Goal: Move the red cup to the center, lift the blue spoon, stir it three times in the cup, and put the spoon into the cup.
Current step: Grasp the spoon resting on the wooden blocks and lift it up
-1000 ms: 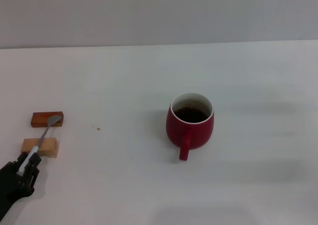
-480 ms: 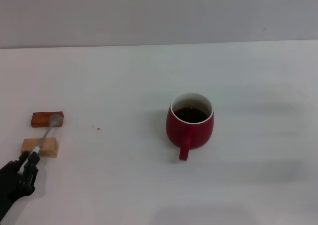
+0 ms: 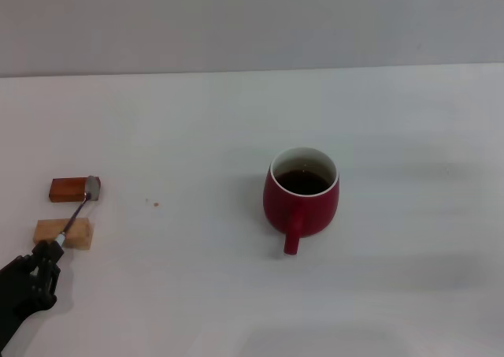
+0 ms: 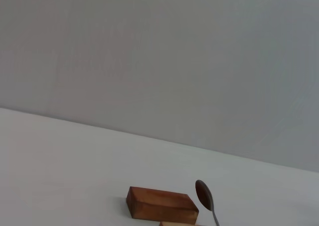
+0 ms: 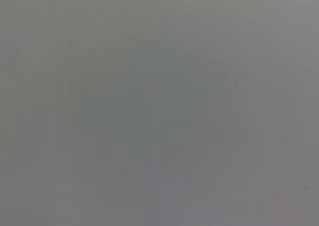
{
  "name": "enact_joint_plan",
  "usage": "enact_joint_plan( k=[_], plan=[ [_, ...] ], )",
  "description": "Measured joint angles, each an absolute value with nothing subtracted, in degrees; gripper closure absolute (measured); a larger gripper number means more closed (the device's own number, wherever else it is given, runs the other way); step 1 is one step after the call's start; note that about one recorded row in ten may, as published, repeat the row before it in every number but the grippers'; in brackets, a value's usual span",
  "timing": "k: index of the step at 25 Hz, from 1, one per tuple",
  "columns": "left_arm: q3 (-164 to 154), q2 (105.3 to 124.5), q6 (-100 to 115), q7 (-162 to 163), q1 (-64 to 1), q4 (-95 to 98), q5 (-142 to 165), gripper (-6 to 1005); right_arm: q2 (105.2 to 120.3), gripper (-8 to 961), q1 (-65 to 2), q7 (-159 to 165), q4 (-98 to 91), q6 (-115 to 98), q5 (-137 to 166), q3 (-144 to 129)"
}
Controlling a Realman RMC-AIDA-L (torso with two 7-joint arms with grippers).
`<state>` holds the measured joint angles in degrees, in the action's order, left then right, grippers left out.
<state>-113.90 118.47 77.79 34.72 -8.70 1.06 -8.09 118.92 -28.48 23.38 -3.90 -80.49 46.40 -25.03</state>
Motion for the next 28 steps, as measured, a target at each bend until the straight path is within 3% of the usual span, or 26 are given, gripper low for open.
enact_joint_plan(
  k=[28],
  plan=[
    [-113.9,118.33,77.8,34.4,-8.8,2.5,-8.2,870,118.91,485,-28.4,23.4,-3.9,-79.8,46.1,-24.8]
  ],
)
